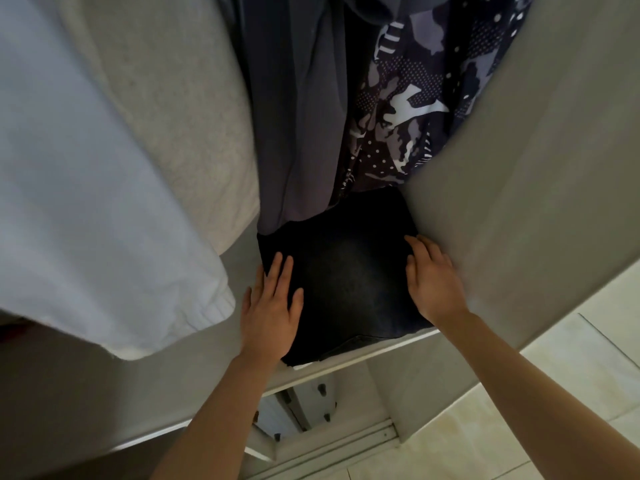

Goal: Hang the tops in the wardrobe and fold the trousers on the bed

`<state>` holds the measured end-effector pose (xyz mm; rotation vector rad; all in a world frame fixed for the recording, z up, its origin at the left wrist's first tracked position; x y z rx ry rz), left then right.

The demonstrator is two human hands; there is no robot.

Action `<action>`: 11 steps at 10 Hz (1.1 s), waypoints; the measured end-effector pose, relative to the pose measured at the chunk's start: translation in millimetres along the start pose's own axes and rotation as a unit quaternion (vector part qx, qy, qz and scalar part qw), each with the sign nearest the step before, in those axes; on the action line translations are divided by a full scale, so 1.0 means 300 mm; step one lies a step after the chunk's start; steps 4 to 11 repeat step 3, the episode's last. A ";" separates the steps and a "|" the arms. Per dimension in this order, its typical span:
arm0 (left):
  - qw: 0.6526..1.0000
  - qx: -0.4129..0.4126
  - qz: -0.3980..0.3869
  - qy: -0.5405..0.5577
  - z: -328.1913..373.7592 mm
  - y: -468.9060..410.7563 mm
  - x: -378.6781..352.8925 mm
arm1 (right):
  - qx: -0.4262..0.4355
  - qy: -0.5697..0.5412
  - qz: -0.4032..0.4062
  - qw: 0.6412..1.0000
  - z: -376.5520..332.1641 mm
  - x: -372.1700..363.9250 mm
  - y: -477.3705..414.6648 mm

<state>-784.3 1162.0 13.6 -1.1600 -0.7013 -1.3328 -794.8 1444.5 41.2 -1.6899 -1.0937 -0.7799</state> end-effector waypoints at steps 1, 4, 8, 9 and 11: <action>0.999 0.017 -0.024 -0.024 0.001 -0.001 0.015 | 0.000 0.013 -0.033 0.999 0.016 -0.003 -0.009; 0.994 0.103 -0.034 -0.017 -0.008 0.105 0.081 | 0.032 0.058 -0.076 0.995 0.010 0.037 -0.010; 0.994 0.103 -0.034 -0.017 -0.008 0.105 0.081 | 0.032 0.058 -0.076 0.995 0.010 0.037 -0.010; 0.994 0.103 -0.034 -0.017 -0.008 0.105 0.081 | 0.032 0.058 -0.076 0.995 0.010 0.037 -0.010; 0.994 0.103 -0.034 -0.017 -0.008 0.105 0.081 | 0.032 0.058 -0.076 0.995 0.010 0.037 -0.010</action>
Point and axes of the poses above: each hand's wrist, its own y-axis away from the middle knuckle, its own x-axis out of the back of the hand, z = x × y, the point moved 7 cm from there along -y, towards the middle knuckle, and after that the axes turned 2 degrees about y, right-handed, at the moved point
